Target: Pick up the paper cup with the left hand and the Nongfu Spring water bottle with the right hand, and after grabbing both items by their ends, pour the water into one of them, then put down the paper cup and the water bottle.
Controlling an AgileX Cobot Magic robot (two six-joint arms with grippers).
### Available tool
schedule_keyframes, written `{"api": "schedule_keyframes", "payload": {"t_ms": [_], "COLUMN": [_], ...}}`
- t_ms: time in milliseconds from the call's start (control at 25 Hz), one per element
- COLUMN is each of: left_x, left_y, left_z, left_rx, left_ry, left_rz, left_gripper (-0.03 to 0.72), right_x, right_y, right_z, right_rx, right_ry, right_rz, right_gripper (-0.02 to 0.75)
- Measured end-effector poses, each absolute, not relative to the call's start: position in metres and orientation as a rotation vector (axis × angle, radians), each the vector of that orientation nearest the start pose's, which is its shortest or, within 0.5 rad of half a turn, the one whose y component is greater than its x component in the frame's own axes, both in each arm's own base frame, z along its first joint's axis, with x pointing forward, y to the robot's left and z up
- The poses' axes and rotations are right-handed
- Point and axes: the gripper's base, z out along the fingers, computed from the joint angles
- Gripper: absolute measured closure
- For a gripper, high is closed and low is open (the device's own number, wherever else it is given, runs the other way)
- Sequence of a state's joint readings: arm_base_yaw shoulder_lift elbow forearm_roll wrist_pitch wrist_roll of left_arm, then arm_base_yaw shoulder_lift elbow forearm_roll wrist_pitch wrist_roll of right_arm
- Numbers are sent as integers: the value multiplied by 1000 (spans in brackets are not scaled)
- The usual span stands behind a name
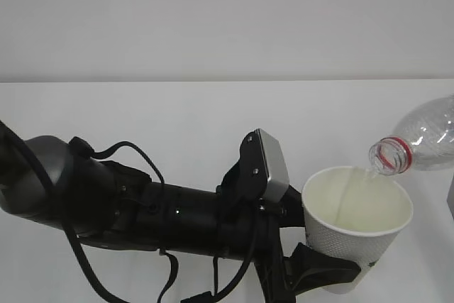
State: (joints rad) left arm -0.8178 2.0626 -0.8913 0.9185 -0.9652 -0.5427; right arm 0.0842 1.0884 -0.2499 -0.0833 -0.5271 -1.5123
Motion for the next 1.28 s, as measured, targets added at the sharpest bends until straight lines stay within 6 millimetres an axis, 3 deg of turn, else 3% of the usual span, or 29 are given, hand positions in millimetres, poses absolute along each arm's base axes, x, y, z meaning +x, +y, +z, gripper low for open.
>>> {"api": "schedule_keyframes", "payload": {"t_ms": [1280], "left_x": [209], "left_y": [-309], "left_z": [117], "left_rx": [1315], "left_ry": [1536], "left_rz": [-1152], "left_gripper": [176], "right_x": [189], "right_y": [20], "right_z": [217], "right_rx": [-1431], "right_ry": [1259], "right_rz": [-1018], "right_gripper": [253]}}
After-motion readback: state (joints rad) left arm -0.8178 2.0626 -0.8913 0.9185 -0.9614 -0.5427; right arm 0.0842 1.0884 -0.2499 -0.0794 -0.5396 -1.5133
